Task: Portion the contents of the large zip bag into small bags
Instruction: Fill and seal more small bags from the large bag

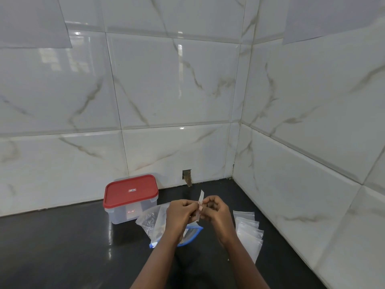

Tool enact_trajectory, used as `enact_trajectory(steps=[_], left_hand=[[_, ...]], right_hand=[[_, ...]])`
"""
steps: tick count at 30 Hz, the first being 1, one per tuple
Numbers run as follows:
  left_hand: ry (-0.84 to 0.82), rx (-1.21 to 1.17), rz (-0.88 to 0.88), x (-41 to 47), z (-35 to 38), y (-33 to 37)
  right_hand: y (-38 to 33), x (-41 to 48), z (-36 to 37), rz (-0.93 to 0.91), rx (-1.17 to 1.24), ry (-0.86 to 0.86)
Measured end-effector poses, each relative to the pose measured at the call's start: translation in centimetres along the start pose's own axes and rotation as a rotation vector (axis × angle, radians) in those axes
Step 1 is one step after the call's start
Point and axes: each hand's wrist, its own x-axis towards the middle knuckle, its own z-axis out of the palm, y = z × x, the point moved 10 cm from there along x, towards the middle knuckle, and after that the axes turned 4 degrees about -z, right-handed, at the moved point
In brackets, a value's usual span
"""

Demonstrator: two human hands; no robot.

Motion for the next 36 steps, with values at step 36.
enact_trajectory(steps=[36], left_hand=[[-0.027, 0.576, 0.235, 0.8, 1.5, 2.4]], right_hand=[[-0.3, 1.6, 1.4, -0.022, -1.12, -0.254]])
